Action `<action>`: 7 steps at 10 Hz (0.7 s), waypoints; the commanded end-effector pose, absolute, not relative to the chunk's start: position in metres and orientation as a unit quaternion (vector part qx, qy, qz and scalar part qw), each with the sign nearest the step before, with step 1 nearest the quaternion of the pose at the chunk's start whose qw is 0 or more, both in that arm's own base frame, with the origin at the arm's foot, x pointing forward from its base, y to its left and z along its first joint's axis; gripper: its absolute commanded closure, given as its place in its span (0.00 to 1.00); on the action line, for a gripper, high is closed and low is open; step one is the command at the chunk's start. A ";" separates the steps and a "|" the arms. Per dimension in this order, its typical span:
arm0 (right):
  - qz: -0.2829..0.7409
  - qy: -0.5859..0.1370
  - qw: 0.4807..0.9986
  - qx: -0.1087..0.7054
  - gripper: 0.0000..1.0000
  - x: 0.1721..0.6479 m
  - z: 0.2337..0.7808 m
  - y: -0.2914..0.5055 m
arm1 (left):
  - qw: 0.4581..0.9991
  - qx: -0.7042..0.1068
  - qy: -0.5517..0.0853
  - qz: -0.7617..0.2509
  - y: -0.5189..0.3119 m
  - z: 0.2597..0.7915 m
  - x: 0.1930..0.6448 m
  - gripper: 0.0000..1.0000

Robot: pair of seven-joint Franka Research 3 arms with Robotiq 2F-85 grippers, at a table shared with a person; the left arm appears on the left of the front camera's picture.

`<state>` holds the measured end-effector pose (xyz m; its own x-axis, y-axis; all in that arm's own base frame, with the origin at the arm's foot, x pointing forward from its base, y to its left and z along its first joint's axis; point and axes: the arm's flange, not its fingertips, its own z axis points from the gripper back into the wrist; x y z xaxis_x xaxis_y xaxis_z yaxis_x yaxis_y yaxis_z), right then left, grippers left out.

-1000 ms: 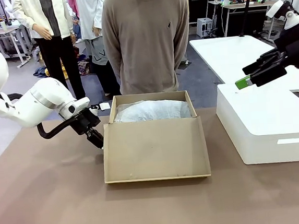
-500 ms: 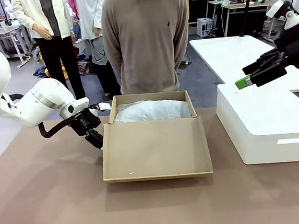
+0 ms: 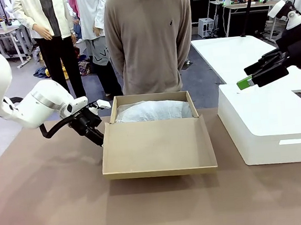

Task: Pack the shoes into the box.
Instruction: Close the Shoes Box.

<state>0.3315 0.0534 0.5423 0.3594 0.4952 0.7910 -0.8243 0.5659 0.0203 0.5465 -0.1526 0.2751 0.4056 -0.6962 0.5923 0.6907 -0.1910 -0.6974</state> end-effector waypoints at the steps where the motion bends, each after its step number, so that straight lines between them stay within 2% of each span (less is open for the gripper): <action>1: 0.420 -0.391 0.789 0.219 0.00 0.334 0.542 0.053 | 0.626 -0.567 -0.022 -0.535 -0.148 0.284 0.550 1.00; 7: 0.420 -0.391 0.789 0.219 0.00 0.334 0.542 0.053 | 0.582 -0.637 -0.084 -0.498 -0.142 0.299 0.552 1.00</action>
<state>0.3315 0.0534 0.5423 0.3594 0.4952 0.7910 -0.8243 0.5659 0.0203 0.5521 -0.1442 0.2962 0.4767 -0.5301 0.7012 0.6788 -0.2849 -0.6768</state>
